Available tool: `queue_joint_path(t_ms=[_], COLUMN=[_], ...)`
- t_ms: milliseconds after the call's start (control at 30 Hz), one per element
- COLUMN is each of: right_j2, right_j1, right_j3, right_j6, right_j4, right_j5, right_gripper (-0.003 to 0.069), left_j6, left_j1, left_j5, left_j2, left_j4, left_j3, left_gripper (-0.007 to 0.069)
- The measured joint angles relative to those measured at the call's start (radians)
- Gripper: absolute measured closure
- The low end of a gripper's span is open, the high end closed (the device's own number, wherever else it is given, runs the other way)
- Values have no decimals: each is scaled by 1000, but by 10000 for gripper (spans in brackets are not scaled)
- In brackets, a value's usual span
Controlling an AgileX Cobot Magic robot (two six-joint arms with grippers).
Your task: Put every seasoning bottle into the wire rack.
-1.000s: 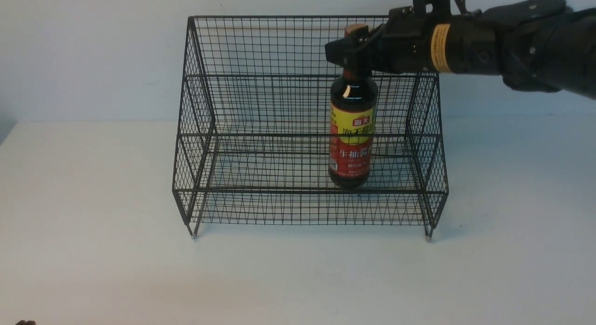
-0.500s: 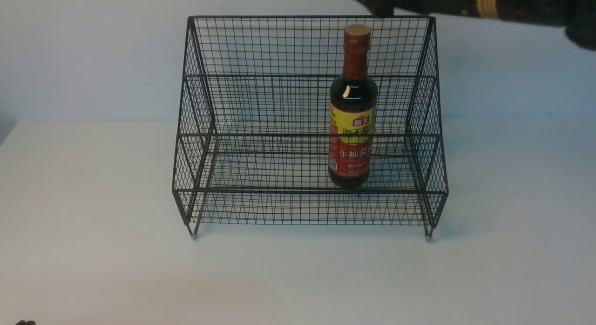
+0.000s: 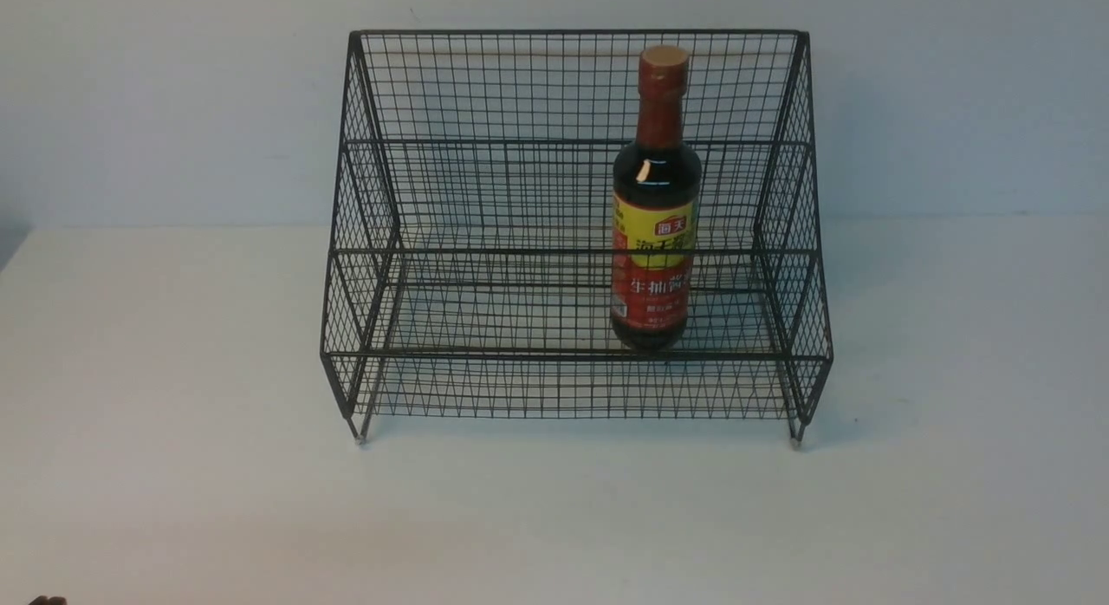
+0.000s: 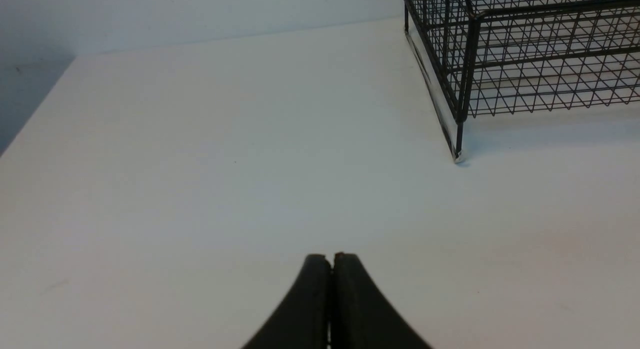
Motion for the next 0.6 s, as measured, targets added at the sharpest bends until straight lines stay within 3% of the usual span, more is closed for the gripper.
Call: queue_joint_path(t_ms=[233,600], right_j2=[-89,-126], right_j1=[-208,-193], right_j3=[0,-4], right_j6=[48,165], right_j4=[0,0], right_j5=[-233,-284], right_gripper=[671,671], left_j6=[0,0], left_j1=[0,0], left_j5=[0,0], left_j2=[0,0], left_j4=[0,0], left_j3=[0,0], left_gripper=[637,637])
